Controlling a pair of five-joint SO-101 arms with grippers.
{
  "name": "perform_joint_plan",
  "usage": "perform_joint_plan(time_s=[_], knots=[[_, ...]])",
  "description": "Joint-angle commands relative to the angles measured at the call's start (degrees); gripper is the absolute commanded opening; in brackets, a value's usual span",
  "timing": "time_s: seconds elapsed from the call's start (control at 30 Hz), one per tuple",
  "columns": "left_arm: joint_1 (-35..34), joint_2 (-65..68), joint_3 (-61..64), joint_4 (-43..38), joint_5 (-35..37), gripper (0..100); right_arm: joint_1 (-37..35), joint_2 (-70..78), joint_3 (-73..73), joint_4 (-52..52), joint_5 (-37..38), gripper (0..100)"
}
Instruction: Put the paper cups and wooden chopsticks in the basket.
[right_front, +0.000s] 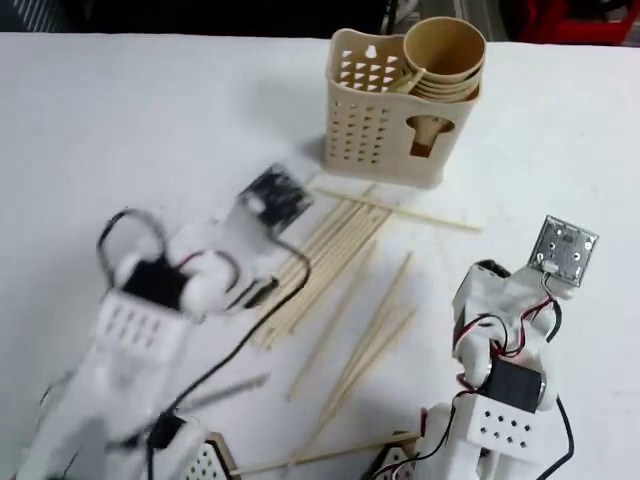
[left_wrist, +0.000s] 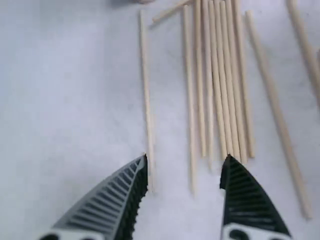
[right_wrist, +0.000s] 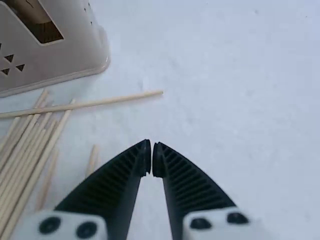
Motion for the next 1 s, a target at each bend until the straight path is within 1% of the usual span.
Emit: perform_joint_plan(time_s=[0.0,0.2,0.3,0.43,0.77,0.9,0.97], knots=[[4.70,17.45,-10.90,-0.62,0.88,25,0.75,-1.27,-0.26,0.22,-0.53,2.1],[8.31,36.97,-22.77,-2.02,1.14,25,0.84,-1.27,-0.26,0.31,-0.53,2.1],[7.96,46.20,-29.45,-2.20,2.46,21,0.84,-1.27,-0.26,0.40,-0.53,2.1],[8.04,56.40,-36.92,-1.58,2.64,21,0.84,-1.27,-0.26,0.48,-0.53,2.1],[7.87,71.08,-51.60,5.27,2.81,20,0.84,-1.27,-0.26,0.48,-0.44,2.1],[7.16,75.82,-55.74,8.09,6.68,20,0.84,-1.27,-0.26,0.48,-0.35,2.1],[6.64,77.49,-58.64,10.37,7.03,17,0.84,-1.27,-0.26,0.48,-0.35,2.1]])
